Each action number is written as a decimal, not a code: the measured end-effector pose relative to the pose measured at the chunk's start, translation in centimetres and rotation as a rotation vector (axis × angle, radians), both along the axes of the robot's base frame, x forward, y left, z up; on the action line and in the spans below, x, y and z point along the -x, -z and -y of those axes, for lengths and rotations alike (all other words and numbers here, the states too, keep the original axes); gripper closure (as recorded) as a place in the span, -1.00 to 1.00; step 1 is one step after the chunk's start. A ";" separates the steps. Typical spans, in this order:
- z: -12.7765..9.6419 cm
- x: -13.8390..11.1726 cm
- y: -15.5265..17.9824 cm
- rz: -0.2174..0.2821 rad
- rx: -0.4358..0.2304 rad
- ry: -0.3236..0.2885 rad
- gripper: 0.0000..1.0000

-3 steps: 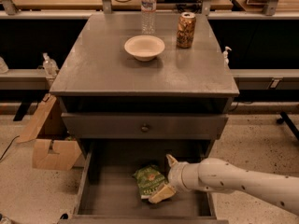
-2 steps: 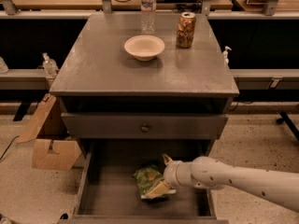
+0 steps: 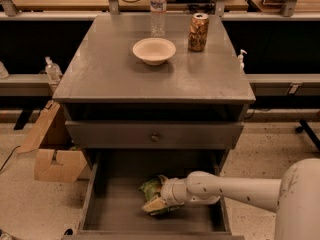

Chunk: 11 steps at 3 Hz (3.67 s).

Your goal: Pick green jalapeno chip bag from middle drawer and place on counter

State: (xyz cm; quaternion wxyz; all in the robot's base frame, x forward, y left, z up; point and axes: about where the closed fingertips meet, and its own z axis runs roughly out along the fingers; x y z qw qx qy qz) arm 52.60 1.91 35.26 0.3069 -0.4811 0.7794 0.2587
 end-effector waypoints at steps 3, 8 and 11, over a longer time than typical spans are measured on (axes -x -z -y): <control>-0.7 0.3 -0.4 -0.014 -0.018 -0.007 0.90; 4.8 3.3 -17.0 0.033 -0.008 -0.105 1.00; 2.2 3.7 -22.0 0.038 0.007 -0.162 1.00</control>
Offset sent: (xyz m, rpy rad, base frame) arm -0.0453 0.0110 0.1058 0.2386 -0.0705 0.1263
